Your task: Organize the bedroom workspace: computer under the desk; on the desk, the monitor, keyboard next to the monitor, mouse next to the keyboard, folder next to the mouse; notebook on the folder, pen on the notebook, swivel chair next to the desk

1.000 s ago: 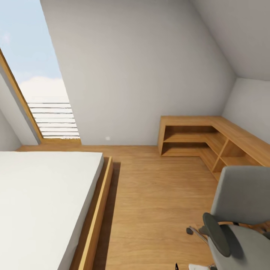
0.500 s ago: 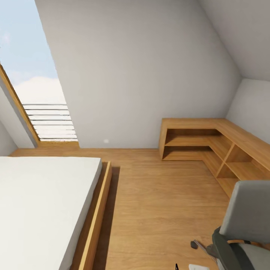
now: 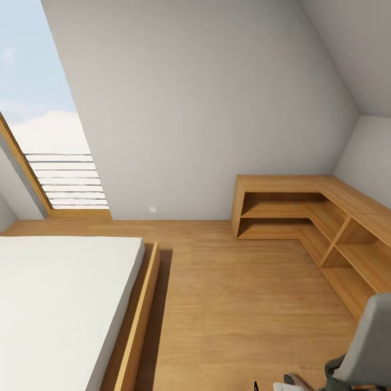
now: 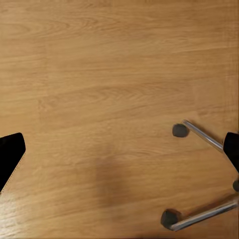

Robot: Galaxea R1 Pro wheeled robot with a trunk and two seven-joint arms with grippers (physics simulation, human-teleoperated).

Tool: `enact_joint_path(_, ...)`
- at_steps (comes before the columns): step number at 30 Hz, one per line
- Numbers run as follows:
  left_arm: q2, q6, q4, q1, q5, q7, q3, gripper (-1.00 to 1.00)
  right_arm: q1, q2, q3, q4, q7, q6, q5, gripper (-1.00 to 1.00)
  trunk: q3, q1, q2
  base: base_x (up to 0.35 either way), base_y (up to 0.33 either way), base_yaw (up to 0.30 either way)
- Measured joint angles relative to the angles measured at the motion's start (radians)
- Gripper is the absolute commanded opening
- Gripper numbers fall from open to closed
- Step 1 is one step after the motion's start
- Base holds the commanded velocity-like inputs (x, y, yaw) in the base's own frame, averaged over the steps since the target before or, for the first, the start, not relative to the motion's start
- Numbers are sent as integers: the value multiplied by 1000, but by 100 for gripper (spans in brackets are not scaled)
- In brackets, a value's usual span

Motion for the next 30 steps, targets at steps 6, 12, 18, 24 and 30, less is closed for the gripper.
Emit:
enact_joint_path(6, 0, 0, 0, 0, 0, 0, 0, 100, 0, 0, 0, 0, 0, 0, 0, 100, 0, 0, 0, 334, 0, 0)
enact_joint_path(12, 0, 0, 1, 0, 0, -1, 0, 100, 0, 0, 0, 0, 0, 0, 0, 100, 0, 0, 0, 334, 0, 0)
enact_joint_path(18, 0, 0, 3, 0, -1, -1, 1, 100, 0, 0, 0, 0, 0, 0, 0, 100, 0, 0, 0, 334, 0, 0)
enact_joint_path(24, 0, 0, 3, 0, -1, -2, 1, 100, 0, 0, 0, 0, 0, 0, 1, 100, 0, 0, 0, 334, 0, 0)
enact_joint_path(30, 0, 0, 3, 0, -1, -2, 2, 100, 0, 0, 0, 0, 0, 0, 1, 100, 0, 0, 0, 334, 0, 0)
